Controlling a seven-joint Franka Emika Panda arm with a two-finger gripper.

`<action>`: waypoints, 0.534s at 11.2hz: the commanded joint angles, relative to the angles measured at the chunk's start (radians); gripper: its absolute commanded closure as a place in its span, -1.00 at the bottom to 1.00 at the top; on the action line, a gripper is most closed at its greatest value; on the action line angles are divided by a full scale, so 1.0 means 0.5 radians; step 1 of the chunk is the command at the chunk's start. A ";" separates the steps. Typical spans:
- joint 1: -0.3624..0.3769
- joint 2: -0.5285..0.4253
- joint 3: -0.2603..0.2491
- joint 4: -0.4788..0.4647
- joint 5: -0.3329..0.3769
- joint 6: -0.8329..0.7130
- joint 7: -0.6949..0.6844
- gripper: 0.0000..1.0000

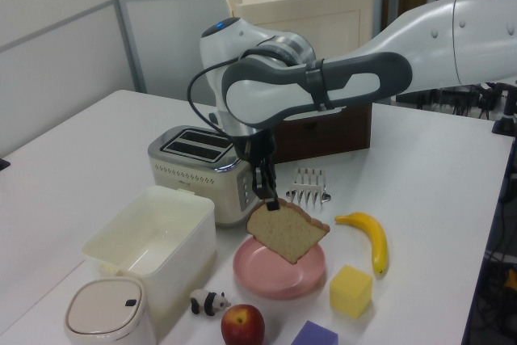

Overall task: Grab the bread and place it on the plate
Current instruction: 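Carry the held bread slice over the pink plate and lower it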

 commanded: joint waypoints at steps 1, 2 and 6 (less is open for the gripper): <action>0.049 0.027 -0.015 -0.012 0.022 -0.021 0.066 0.75; 0.079 0.036 -0.015 -0.009 0.025 -0.009 0.090 0.75; 0.067 0.079 -0.015 0.003 0.028 -0.006 0.103 -0.99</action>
